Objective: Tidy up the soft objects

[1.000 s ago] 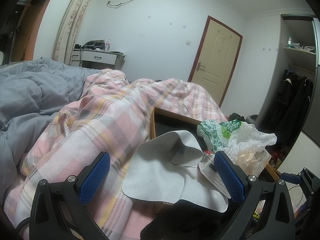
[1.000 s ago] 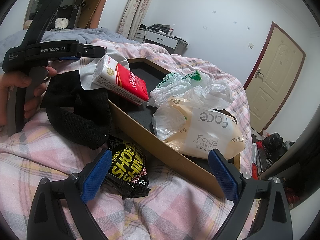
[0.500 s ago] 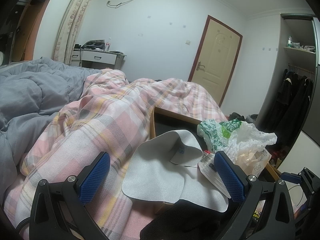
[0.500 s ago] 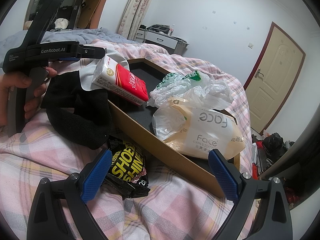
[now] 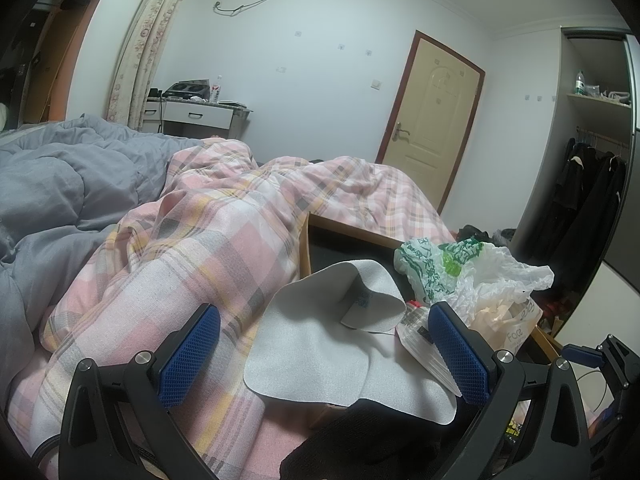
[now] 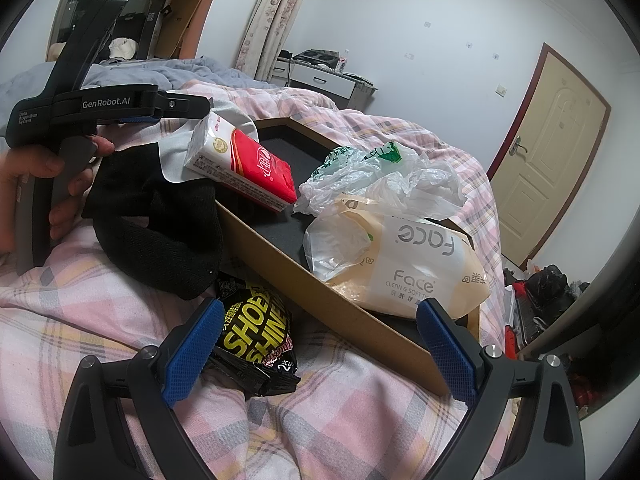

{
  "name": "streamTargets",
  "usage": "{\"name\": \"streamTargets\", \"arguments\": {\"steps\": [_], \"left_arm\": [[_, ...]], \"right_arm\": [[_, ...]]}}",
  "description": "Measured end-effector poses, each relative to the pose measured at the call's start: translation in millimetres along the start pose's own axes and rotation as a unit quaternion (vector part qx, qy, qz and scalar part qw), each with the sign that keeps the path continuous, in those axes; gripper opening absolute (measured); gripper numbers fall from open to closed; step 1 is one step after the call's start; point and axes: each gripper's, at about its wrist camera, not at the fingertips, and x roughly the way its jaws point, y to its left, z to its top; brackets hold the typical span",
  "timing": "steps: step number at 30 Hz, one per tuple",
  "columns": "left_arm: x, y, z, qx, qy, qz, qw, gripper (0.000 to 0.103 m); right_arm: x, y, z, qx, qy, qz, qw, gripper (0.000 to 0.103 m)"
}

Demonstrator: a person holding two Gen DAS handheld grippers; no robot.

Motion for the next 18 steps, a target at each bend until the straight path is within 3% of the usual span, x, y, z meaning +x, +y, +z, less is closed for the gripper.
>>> {"name": "streamTargets", "arguments": {"steps": [5,11,15,18], "left_arm": [[0,0,-1,0.0,0.0,0.0,1.0,0.103],[0,0,0,0.0,0.0,0.0,1.0,0.103],[0,1,-1,0.0,0.0,0.0,1.0,0.103],[0,1,-1,0.001,0.0,0.0,1.0,0.103]], "right_arm": [[3,4,1,-0.012,0.009,0.003,1.0,0.096],[23,16,7,-0.044,0.063,0.042,0.996,0.098],[26,29,10,-0.074,0.077,0.026,0.994,0.099],[23,36,11,-0.082,0.073,0.017,0.994,0.094]]}}
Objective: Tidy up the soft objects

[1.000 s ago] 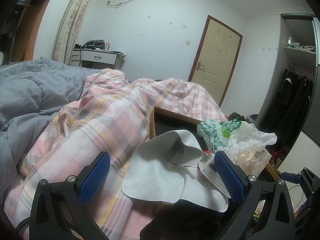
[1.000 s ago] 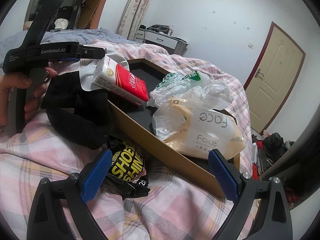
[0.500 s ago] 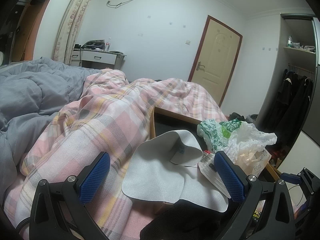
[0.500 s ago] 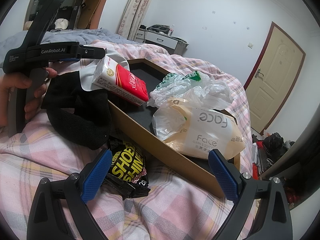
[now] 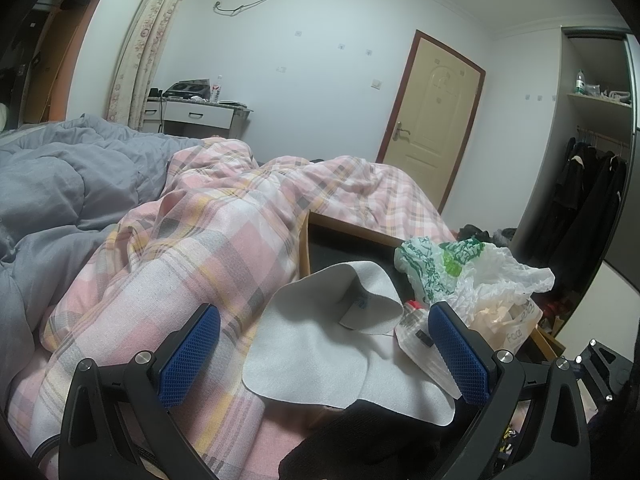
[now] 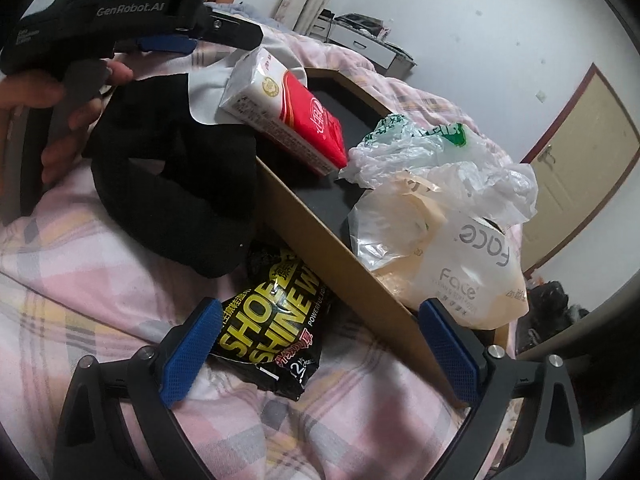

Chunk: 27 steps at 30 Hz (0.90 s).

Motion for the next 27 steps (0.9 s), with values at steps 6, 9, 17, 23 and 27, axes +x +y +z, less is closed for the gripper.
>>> {"name": "streamTargets", "arguments": {"steps": [6,9,17,23,27], "left_arm": [[0,0,-1,0.0,0.0,0.0,1.0,0.103],[0,0,-1,0.0,0.0,0.0,1.0,0.103],[0,1,-2,0.0,0.0,0.0,1.0,0.103],[1,1,-2,0.0,0.001,0.001,1.0,0.103],[0,0,-1,0.0,0.0,0.001,1.0,0.103]], "right_arm": [[-11,18,-2,-0.023,-0.018,-0.028,0.999,0.045],[-9,22,-8,-0.033,-0.011,-0.003,0.999,0.022],[-12,16,-8,-0.008,-0.026,0.039,0.999,0.007],[-23,-4,-15,0.028,-0.069,0.066,0.995,0.007],[-25,-9,-15,0.049,-0.087,0.073,0.992,0.007]]}}
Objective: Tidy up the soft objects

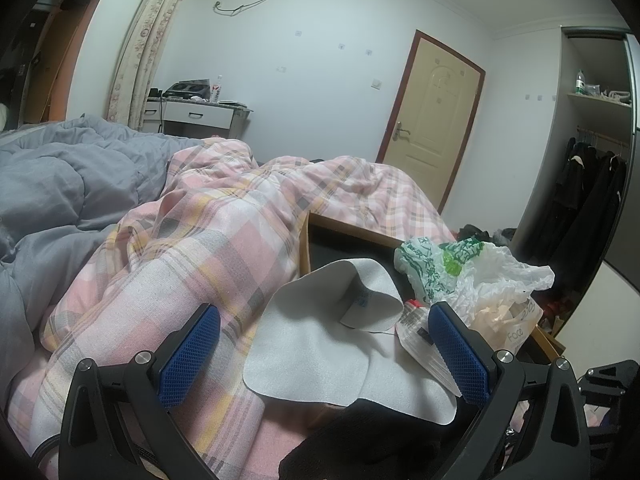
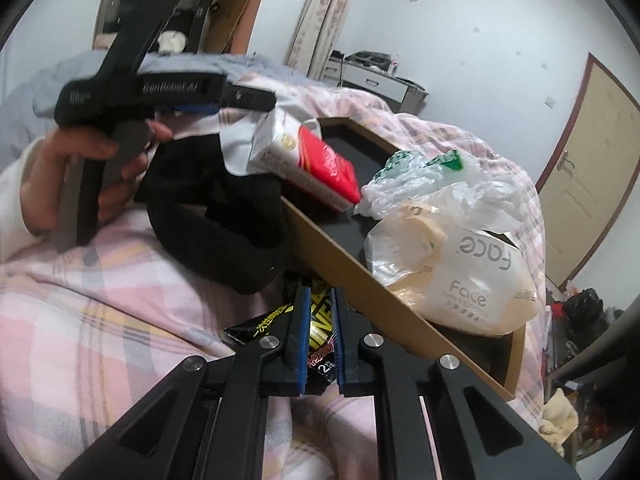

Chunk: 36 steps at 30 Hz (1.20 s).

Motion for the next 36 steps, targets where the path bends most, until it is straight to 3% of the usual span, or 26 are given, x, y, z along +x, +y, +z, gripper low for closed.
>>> {"name": "streamTargets", "arguments": {"steps": [7,12,15,19,22,26,30,32,33,36], "left_arm": [[-6,-2,-2,0.009,0.007,-0.022,0.9997,0.103],[-27,-24,0,0.071,0.053,-0.091,0.9919,0.103],[-38,-44,-4,0.142,0.104,-0.109,0.9783,0.103],[-45,-65,-16,0.202,0.148,-0.134,0.9589,0.103],[-42,-78,-26,0.216,0.17,-0.156,0.9488,0.103],[-27,-88,-45,0.251,0.198,-0.13,0.9385,0.099],[-14,-93,-63,0.282,0.223,-0.105,0.9273,0.085],[-13,-97,-69,0.308,0.213,-0.078,0.9241,0.055],[-10,-97,-70,0.314,0.209,-0.068,0.9236,0.029],[-8,-92,-70,0.307,0.212,-0.076,0.9246,0.02]], "right_arm": [[2,-17,-2,0.035,0.002,0.012,0.999,0.007],[7,-20,-1,0.037,0.016,0.012,0.999,0.011],[3,-20,-3,0.037,0.016,0.009,0.999,0.024],[0,-20,-4,0.036,0.011,0.002,0.999,0.066],[-3,-20,-4,0.035,0.004,-0.002,0.999,0.07],[-2,-22,-4,0.037,0.008,-0.002,0.999,0.071],[-2,-22,-4,0.037,0.007,-0.003,0.999,0.071],[-2,-22,-4,0.037,0.008,-0.003,0.999,0.071],[-2,-22,-4,0.037,0.008,-0.003,0.999,0.071],[-2,-23,-4,0.037,0.008,-0.004,0.999,0.071]]}}
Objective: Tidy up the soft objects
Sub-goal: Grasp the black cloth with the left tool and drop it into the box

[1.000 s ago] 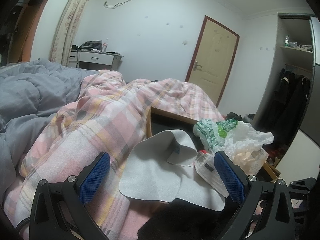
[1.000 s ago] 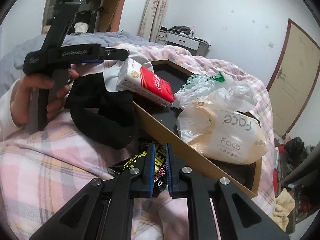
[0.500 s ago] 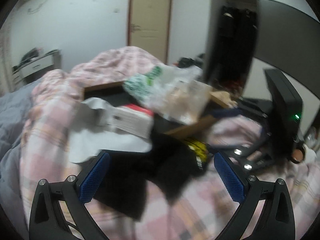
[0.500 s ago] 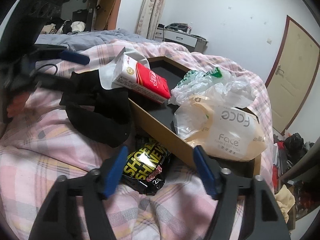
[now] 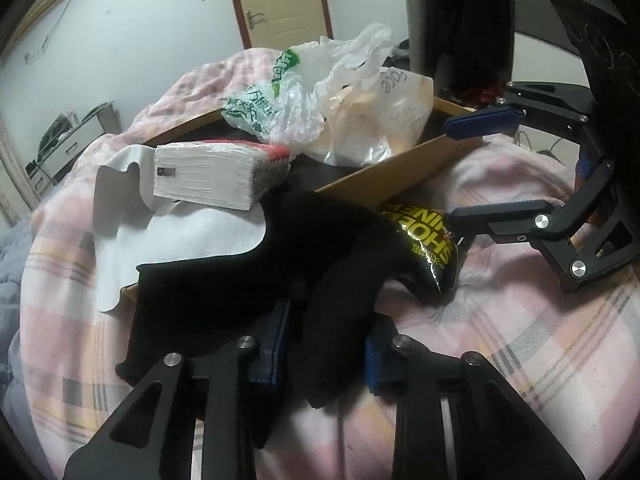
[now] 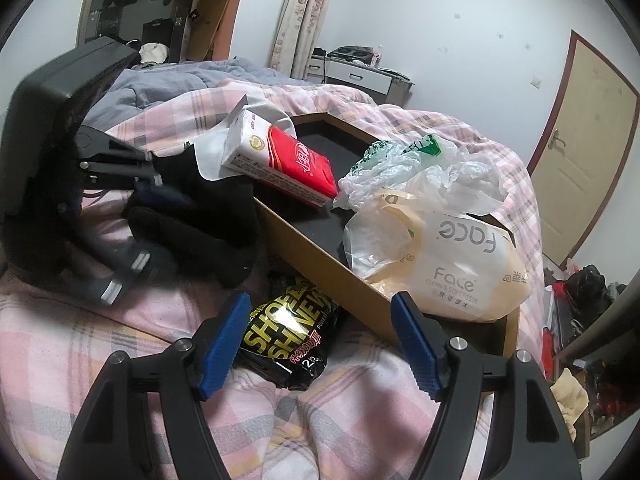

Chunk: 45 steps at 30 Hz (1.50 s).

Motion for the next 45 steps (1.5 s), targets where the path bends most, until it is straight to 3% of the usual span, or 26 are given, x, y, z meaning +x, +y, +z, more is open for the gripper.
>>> {"name": "streamTargets", "arguments": {"steps": [3,11,18,27,30,35,38,41,42,44,45], "left_arm": [[-5,2,3,-0.003,-0.01,-0.006,0.9999,0.015],[-33,20,37,-0.019,-0.062,-0.041,0.997,0.015],[-52,46,71,-0.046,-0.118,-0.018,0.9918,0.015],[-64,74,115,-0.07,-0.155,0.017,0.9854,0.015],[-53,82,123,-0.08,-0.152,0.03,0.9847,0.015],[-18,97,112,-0.119,-0.111,0.048,0.9856,0.015],[-18,106,95,-0.159,-0.114,0.031,0.9803,0.015],[-38,114,75,-0.2,-0.154,0.045,0.9666,0.016],[-49,118,66,-0.217,-0.178,0.049,0.9585,0.016],[-60,120,54,-0.232,-0.199,0.055,0.9507,0.031],[-65,121,47,-0.237,-0.209,0.06,0.9469,0.073]], "right_arm": [[0,0,0,0.0,0.0,0.001,1.0,0.071],[1,0,0,-0.002,0.004,-0.003,1.0,0.071],[0,0,-1,0.0,0.003,-0.004,1.0,0.071],[0,0,-1,0.0,0.003,-0.004,1.0,0.071],[-1,0,-1,0.001,0.002,-0.004,1.0,0.071],[-1,-1,-1,0.001,0.002,-0.004,1.0,0.071],[-1,-1,-1,0.001,0.002,-0.004,1.0,0.071],[-1,-1,-1,0.003,0.001,-0.004,1.0,0.071],[-2,-2,-1,0.004,0.0,-0.004,1.0,0.071],[-3,-4,-1,0.008,-0.004,-0.002,1.0,0.071],[-4,-5,-1,0.011,-0.006,0.0,1.0,0.071]]}}
